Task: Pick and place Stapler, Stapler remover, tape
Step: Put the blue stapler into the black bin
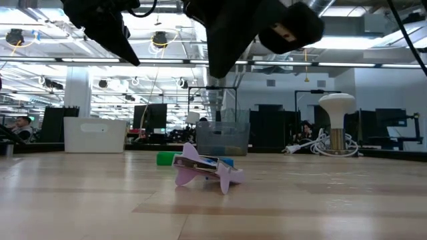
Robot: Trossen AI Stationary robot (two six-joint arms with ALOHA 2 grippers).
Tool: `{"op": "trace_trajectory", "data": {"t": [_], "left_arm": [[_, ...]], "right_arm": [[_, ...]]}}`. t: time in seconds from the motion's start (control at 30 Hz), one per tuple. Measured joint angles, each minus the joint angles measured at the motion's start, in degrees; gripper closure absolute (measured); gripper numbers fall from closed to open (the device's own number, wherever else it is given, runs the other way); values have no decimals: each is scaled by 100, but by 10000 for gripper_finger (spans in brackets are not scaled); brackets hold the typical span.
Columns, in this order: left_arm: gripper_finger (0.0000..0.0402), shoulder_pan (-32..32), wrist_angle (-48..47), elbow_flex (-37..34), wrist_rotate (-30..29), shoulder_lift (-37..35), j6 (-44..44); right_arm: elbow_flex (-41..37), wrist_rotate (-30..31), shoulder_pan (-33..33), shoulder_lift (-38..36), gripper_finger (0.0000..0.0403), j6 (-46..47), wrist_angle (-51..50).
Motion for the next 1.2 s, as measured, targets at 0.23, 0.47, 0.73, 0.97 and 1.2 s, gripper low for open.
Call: {"op": "trace_trajectory", "data": {"t": [0.23,0.47,0.73,0.97,1.2], "left_arm": [[371,50,3,0,-24,0,0],[371,195,0,0,-39,0,0],[371,210,2,0,-42,0,0],[371,210,0,0,-42,0,1],[371,210,0,0,-42,-2,2]], "right_arm": [[0,307,88,0,382,204,-63],[-14,488,-36,55,304,353,-139],[-299,501,-161,46,237,629,-118],[-540,456,-214,46,231,652,289],[-538,580,-210,46,241,638,186]]}}
